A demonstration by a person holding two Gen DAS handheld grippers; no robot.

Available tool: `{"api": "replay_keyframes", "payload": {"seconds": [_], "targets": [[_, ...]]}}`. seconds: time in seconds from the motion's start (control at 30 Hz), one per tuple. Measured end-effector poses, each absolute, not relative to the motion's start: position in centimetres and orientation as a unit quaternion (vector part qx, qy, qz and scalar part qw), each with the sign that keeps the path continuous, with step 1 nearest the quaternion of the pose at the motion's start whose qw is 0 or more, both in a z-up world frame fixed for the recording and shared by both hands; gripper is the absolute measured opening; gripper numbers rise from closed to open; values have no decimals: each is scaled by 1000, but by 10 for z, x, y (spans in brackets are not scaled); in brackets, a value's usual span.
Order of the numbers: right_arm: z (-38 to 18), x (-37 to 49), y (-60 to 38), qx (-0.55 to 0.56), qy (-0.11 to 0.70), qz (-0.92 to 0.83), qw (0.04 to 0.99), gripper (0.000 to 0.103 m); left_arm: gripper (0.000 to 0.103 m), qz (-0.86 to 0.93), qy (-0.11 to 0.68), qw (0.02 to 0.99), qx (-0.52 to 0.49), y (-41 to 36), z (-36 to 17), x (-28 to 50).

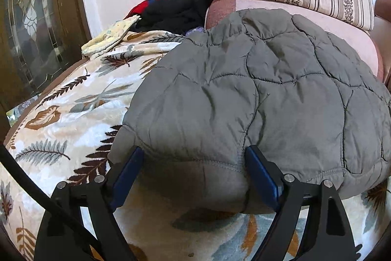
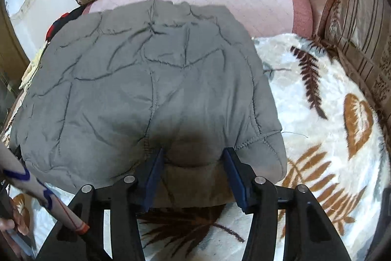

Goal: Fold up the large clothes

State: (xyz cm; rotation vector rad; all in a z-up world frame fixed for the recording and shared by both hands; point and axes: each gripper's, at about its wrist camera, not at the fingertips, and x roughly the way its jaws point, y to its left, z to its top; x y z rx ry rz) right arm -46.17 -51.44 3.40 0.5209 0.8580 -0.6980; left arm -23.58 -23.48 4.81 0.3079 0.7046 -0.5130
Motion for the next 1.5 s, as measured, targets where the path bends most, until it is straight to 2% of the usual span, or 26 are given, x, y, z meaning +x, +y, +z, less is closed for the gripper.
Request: {"api": "replay_keyframes", "payload": {"seconds": [0.6, 0.83, 1.03, 1.13, 1.2, 1.27, 1.37, 1.5], "targets": [[33, -470, -510, 251, 390, -317, 827, 58, 86, -249, 340, 894, 153, -234, 48, -235], [59, -483, -513, 268, 333, -324, 844, 58, 86, -250, 342, 893, 152, -234, 49, -235], [52, -492, -527, 303, 330, -337, 828, 58, 86, -239, 347, 901, 98, -215, 59, -220], [43, -491, -532, 316, 340, -326, 823, 62, 86, -234, 373, 896, 66, -206, 54, -207], [38, -486, -528, 304, 353, -321, 825, 70, 89, -231, 384, 891, 78, -210, 46, -203], [38, -478, -520, 279, 368, -318, 828, 73, 89, -226, 379, 892, 101, -215, 43, -208], [42, -478, -517, 269, 370, -320, 830, 73, 89, -229, 382, 891, 86, -209, 50, -207], [64, -494, -518, 282, 321, -326, 844, 73, 89, -216, 359, 907, 40, -193, 67, -204]]}}
